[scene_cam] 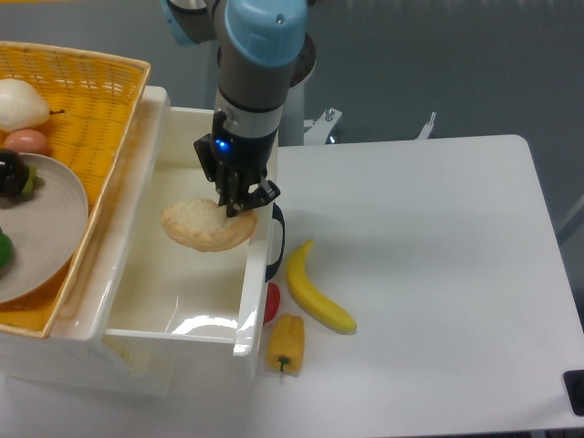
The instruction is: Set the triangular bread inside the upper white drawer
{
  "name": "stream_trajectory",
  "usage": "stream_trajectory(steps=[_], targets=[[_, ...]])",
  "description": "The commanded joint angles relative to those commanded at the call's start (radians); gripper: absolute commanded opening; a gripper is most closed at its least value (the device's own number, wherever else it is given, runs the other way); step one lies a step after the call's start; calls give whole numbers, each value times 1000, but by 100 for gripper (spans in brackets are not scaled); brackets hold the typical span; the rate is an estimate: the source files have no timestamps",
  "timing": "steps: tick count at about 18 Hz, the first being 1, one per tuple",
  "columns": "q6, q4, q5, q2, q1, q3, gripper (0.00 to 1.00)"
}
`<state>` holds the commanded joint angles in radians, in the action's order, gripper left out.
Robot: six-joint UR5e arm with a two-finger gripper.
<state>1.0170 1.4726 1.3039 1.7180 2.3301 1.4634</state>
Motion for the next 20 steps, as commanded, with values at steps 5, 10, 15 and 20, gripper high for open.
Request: stream_trajectory(steps=[5,10,15,20], targets=[[2,-6,2,2,-2,-2,60],[5,-5,0,-5,2,-3,72],[-5,-3,11,-23,53,-9,100],[-9,3,12,-67,184,-15,100]])
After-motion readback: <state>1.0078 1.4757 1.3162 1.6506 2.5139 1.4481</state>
